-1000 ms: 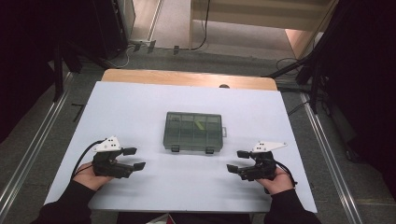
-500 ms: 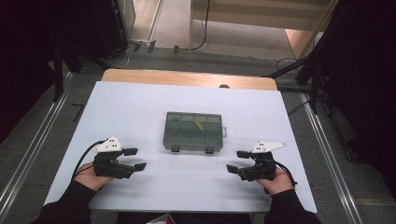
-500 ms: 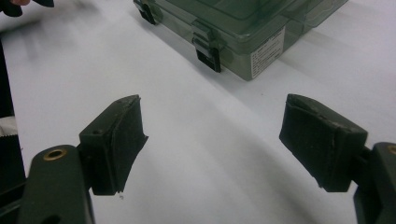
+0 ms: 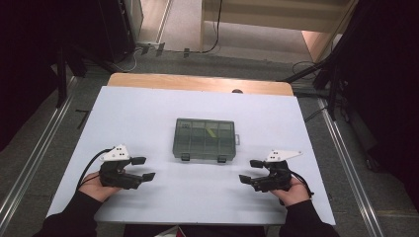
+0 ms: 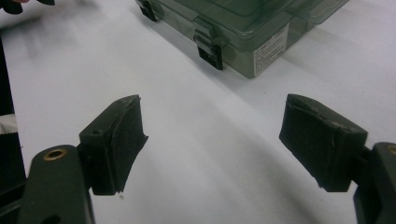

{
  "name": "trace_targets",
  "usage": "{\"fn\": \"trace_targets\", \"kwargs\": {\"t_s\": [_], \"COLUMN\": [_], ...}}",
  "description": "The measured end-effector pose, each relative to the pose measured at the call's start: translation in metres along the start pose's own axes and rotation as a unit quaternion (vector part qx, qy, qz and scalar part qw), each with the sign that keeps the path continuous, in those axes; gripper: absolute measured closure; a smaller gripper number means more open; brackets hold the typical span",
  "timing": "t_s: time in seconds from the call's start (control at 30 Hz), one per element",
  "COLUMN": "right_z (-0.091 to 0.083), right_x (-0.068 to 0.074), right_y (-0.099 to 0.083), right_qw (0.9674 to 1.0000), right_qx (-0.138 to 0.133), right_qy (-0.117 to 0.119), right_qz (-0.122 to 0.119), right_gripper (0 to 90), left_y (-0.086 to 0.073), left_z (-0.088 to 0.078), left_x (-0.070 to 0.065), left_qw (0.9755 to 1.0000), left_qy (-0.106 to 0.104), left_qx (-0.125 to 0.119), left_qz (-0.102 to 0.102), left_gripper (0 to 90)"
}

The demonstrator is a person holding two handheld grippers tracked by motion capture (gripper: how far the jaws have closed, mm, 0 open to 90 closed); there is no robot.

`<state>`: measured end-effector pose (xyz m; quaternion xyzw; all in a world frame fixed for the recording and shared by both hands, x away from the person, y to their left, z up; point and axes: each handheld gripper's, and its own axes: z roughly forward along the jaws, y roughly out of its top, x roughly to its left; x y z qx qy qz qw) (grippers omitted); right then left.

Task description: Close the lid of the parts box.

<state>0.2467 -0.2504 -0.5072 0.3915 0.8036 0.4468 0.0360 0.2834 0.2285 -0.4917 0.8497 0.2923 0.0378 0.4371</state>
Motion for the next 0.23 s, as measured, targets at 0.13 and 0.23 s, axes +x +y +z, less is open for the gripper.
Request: {"fn": "trace_targets", "kwargs": {"t_s": [0.13, 0.23], "right_z": [0.0001, 0.0], "right_x": [-0.0002, -0.0005], "right_y": [0.0, 0.0001], "right_qw": [1.0, 1.0], "right_qx": [0.001, -0.001], "right_qy": [0.0, 0.001], "right_qz": [0.0, 0.001], "right_gripper": [22.1, 22.1], "left_y": [0.0001, 0.0001], "left_z": [-0.0003, -0.0006], "left_x": [0.0002, 0.0009], "left_qw": [1.0, 1.0], "left_qy": [0.001, 0.002], "left_qx": [0.0, -0.002], "left_qz": [0.0, 0.0], "left_gripper": [27.4, 27.4]}}
